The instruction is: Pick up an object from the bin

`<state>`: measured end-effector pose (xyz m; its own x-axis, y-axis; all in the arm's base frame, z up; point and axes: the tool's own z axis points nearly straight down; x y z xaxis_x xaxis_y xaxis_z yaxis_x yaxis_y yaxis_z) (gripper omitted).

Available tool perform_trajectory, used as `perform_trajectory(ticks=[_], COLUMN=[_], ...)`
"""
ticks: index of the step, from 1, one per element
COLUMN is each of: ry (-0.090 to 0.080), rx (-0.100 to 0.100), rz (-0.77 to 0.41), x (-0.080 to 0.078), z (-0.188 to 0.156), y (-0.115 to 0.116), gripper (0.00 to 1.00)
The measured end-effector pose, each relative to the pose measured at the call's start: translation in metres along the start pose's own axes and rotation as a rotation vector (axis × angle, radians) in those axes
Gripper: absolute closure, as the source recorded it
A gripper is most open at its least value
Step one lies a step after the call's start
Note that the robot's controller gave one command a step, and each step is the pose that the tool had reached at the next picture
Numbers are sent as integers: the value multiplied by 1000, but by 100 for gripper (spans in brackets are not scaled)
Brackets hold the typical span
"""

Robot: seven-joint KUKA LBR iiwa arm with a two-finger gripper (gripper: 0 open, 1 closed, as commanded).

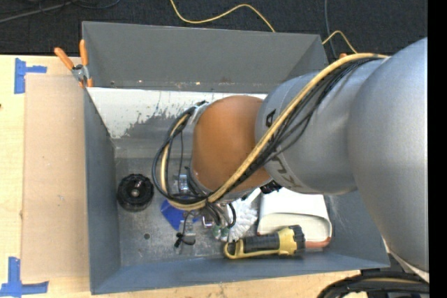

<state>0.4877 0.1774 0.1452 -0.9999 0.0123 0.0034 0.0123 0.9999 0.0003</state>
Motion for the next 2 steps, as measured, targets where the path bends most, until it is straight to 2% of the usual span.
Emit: perform_trajectory(ticks=[1, 2], ry=[0, 0], rx=[0, 0], rz=[0, 1], x=[0, 0], z=[0, 0], y=[0, 0], gripper=[100, 100])
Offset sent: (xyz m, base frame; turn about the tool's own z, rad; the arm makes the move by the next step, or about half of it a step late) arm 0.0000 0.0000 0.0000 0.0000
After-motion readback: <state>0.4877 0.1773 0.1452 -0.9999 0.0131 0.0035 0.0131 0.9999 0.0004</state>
